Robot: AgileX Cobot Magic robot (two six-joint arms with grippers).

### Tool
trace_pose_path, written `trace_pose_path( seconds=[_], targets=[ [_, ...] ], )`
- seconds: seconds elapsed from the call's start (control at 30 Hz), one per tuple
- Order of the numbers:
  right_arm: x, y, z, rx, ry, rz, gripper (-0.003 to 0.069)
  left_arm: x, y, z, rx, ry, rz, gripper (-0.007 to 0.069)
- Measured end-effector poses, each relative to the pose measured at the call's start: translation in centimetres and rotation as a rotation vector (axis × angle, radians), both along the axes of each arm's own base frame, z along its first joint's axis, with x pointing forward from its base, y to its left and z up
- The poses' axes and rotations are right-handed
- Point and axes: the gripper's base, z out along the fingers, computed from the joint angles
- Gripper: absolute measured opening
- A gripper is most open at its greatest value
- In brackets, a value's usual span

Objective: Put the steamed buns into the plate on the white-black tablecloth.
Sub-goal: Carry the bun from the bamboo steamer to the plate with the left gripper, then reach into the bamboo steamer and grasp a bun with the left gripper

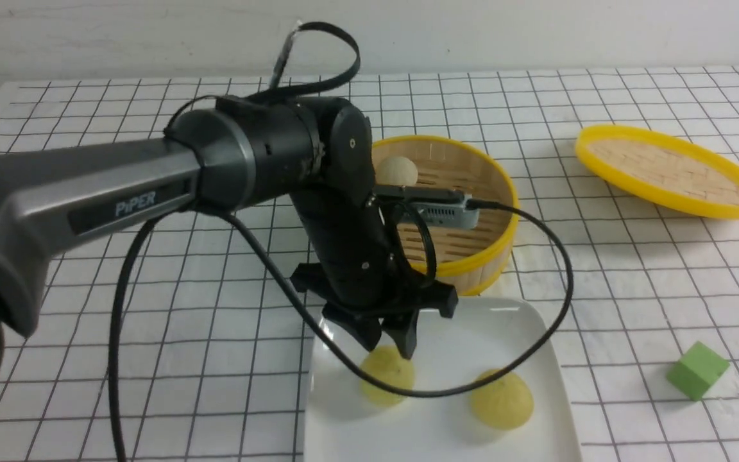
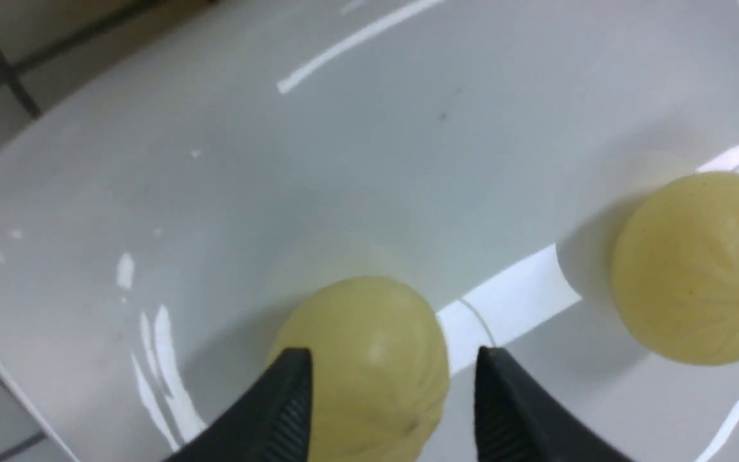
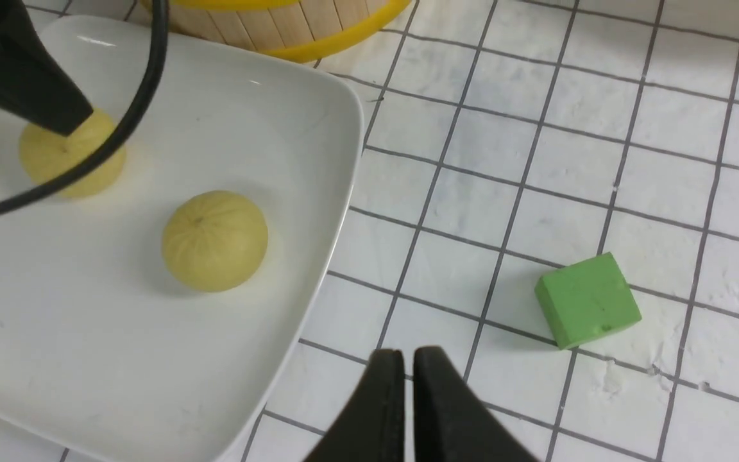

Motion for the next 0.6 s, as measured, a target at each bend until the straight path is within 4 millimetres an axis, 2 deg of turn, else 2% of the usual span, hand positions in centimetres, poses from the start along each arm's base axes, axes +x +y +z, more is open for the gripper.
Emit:
trace_pose_path(
  seconds=[0.03,0.07,0.1,0.17,0.3,0.37,0.4,0.5,0.6],
  targets=[
    [0.0,0.0,0.0,0.000,0.000,0.000,0.0041,0.1,-0.1,0.3,-0.004,-0.010,-0.001,0.0400],
    [0.0,0.0,0.0,0.000,0.001,0.000,0.0041,0.8,-0.3,1.6,-0.007,-0.058,-0.008,0.0454],
    [0.0,0.0,0.0,0.000,0.001,0.000,0.0041,1.0,-0.3,2.1,-0.005,-0.078,-0.006,0.0471],
    [0.0,0.0,0.0,0.000,0.001,0.000,0.0041,2.0,-0.6,4.4,-0.015,-0.154,0.020,0.0514],
    [0.0,0.0,0.0,0.000,0.001,0.000,0.0046,4.4,-1.0,8.7,-0.041,-0.305,0.119,0.0526],
    [0.0,0.0,0.0,0.000,0.001,0.000,0.0047,5.1,-1.2,9.4,-0.048,-0.335,0.142,0.0519],
    [0.0,0.0,0.0,0.000,0.001,0.000,0.0050,6.6,-1.5,9.7,-0.058,-0.364,0.170,0.0491],
    [0.0,0.0,0.0,0.001,0.001,0.000,0.0055,9.1,-1.4,9.6,-0.078,-0.367,0.215,0.0377],
    [0.0,0.0,0.0,0.001,0.001,0.000,0.0059,11.9,-0.7,7.6,-0.118,-0.273,0.265,0.0148]
  ],
)
